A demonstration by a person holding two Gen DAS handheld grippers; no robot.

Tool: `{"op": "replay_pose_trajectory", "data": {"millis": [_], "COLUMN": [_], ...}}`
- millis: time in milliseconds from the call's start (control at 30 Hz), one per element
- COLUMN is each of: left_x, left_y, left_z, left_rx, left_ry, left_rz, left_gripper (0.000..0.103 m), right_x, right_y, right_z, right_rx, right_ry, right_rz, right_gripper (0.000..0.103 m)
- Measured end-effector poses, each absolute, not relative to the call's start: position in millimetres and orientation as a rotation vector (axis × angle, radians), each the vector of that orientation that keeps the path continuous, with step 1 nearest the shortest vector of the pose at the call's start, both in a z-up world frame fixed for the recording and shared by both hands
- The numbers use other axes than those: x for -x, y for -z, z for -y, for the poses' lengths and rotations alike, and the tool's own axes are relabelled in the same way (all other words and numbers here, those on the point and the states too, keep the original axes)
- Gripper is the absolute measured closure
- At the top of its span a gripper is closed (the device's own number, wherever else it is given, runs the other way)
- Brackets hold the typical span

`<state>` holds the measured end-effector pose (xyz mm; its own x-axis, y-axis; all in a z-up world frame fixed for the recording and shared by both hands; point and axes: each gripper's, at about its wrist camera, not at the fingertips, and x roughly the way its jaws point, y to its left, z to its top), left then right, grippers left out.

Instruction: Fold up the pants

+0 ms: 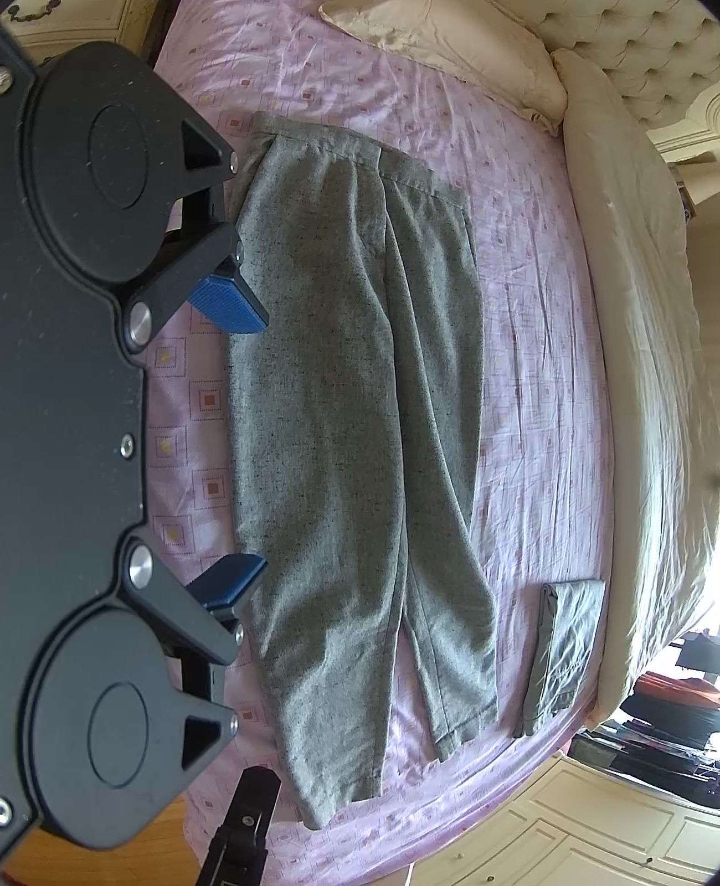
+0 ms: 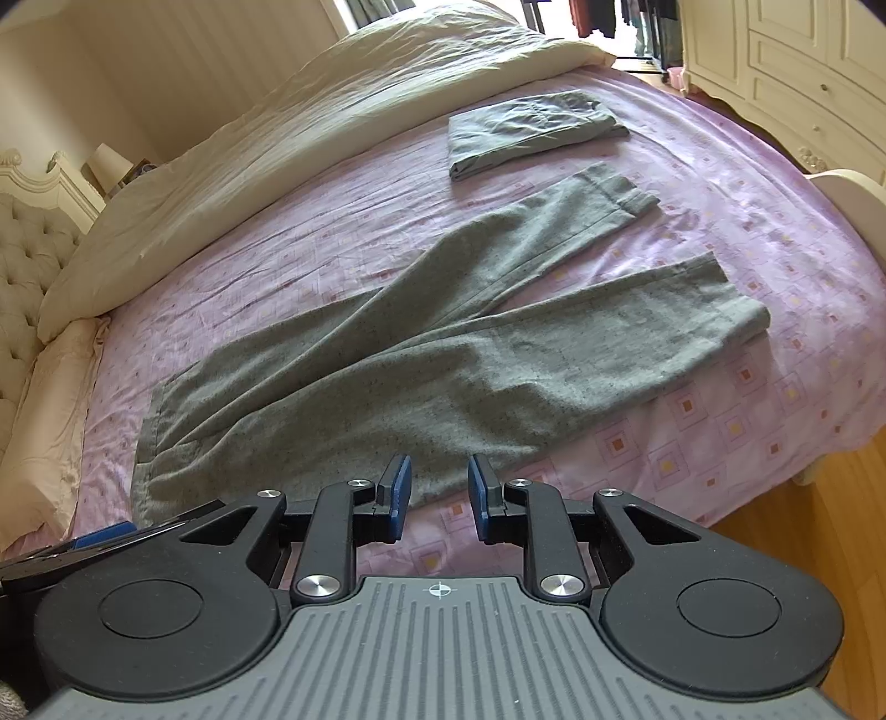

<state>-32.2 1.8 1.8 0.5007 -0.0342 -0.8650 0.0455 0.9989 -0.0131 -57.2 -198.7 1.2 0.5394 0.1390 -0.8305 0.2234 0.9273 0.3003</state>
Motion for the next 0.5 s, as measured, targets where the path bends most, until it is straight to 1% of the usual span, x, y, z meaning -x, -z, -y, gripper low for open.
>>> {"op": "replay_pose_trajectory", "data": {"millis": [500], "left_x": [30.8], "left_y": [-0.3], "left_z": [-2.1], "left_rx": [-0.011], "left_ry": [0.048], "left_rz": [-1.048], "left_gripper": [0.016], "right_x": [51.6], "right_y": [3.4], "right_z": [194.0], "right_rx": [-0.405], "right_ry": [0.058], "right_rz": [-1.014], "right_gripper": [0.08]}}
